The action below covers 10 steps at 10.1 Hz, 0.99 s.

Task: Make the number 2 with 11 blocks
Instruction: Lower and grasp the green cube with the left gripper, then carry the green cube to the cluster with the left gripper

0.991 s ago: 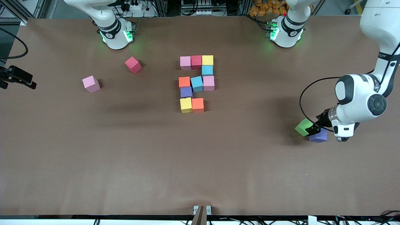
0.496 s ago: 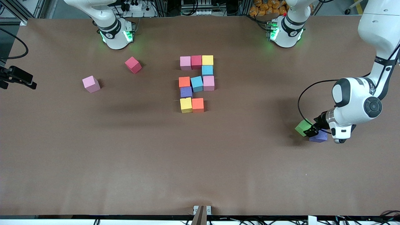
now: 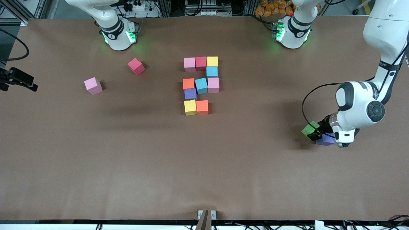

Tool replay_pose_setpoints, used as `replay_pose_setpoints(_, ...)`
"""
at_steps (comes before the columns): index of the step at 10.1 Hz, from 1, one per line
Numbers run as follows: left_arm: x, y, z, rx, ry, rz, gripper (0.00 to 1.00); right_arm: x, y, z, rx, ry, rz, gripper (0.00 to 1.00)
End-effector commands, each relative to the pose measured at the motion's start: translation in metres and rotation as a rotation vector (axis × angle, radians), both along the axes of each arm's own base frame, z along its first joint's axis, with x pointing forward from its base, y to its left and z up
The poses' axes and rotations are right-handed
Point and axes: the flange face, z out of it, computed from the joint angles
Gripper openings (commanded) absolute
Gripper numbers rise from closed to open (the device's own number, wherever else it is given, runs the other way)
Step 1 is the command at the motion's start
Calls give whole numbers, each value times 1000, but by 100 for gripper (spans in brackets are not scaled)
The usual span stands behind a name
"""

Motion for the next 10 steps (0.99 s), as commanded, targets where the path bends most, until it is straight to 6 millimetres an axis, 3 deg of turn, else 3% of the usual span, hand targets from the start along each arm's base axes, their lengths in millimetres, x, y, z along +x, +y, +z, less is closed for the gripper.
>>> replay_pose_setpoints(1, 3, 1, -7, 36, -6, -18, 100, 0, 2, 1, -2, 0, -4, 100)
replay_pose_setpoints(2, 3, 0, -11, 36, -2, -22, 98, 0, 4, 1, 0, 0, 0, 100)
replay_pose_setpoints(4, 2, -5, -14, 48, 0, -51, 68, 0, 7, 2, 2, -1, 6, 100)
replay_pose_setpoints(6, 2, -5, -16, 65, 0, -78, 28, 0, 9, 3, 2, -3, 10, 100)
replay_pose_setpoints(7, 3, -9, -13, 68, -6, -84, 21, 0, 7, 4, 1, -4, 7, 100)
replay_pose_setpoints(8, 4, -18, -4, 71, -13, -91, 20, 0, 6, 4, 1, -4, 4, 100)
replay_pose_setpoints(10, 5, -53, 11, 72, -22, -54, 19, -1, 2, 4, 1, -6, -3, 100)
